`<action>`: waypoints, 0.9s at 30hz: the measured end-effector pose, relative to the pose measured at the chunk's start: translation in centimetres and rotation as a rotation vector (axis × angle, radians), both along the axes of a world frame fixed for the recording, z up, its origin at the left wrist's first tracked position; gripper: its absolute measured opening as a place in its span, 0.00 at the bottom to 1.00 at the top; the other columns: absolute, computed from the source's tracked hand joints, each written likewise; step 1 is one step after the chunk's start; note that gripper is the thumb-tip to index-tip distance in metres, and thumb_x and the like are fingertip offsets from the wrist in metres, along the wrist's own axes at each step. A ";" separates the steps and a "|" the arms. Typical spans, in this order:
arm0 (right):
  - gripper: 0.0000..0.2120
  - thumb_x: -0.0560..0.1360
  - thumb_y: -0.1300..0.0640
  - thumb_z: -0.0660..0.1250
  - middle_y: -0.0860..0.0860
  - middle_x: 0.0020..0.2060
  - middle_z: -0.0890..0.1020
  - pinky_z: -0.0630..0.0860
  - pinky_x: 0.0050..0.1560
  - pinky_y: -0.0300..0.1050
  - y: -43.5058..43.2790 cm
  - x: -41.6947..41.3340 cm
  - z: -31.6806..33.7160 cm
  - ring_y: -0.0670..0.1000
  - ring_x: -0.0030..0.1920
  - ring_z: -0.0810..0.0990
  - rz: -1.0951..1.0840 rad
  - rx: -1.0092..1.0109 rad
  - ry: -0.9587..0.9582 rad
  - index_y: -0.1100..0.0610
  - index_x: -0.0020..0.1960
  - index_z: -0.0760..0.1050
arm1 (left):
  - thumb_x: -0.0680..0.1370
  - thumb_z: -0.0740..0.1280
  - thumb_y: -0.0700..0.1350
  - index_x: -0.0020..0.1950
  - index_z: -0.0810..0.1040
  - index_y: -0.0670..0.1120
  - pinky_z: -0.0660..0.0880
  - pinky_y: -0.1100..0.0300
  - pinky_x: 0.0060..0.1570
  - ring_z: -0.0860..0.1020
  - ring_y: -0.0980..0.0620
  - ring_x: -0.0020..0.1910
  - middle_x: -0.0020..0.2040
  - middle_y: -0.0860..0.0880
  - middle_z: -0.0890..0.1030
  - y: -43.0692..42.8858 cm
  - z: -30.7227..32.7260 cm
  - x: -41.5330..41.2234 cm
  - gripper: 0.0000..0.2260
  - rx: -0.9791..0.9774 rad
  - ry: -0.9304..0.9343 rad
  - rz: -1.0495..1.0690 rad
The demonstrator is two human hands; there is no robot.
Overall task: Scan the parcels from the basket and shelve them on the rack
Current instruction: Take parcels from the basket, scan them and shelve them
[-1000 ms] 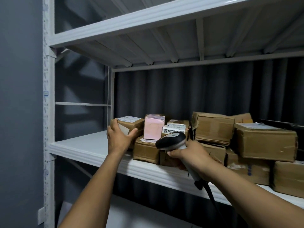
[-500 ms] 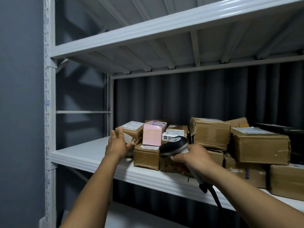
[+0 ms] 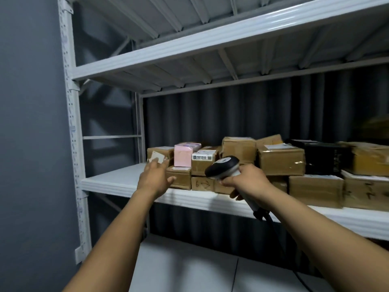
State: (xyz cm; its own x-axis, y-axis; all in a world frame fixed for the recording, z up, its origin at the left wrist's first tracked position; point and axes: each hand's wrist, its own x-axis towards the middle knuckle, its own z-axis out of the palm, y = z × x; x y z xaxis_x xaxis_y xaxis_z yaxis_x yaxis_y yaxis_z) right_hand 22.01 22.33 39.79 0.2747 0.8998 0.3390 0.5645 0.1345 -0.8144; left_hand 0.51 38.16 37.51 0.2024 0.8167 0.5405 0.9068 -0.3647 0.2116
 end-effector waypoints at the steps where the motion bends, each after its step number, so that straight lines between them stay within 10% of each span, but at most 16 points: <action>1: 0.08 0.70 0.61 0.73 0.56 0.34 0.82 0.77 0.28 0.42 -1.3 0.3 -0.6 0.53 0.29 0.81 0.002 -0.007 -0.005 0.62 0.48 0.80 | 0.78 0.65 0.56 0.78 0.58 0.50 0.63 0.48 0.70 0.57 0.41 0.75 0.78 0.42 0.56 -1.6 -0.6 0.5 0.31 -0.001 0.027 -0.002; 27: 0.11 0.70 0.52 0.75 0.51 0.31 0.82 0.76 0.34 0.41 -25.7 15.9 -30.4 0.48 0.28 0.81 -0.137 -0.527 -0.247 0.57 0.47 0.79 | 0.80 0.61 0.56 0.77 0.59 0.50 0.65 0.49 0.68 0.58 0.43 0.75 0.78 0.44 0.56 -26.4 -32.9 15.0 0.28 -0.477 0.360 -0.283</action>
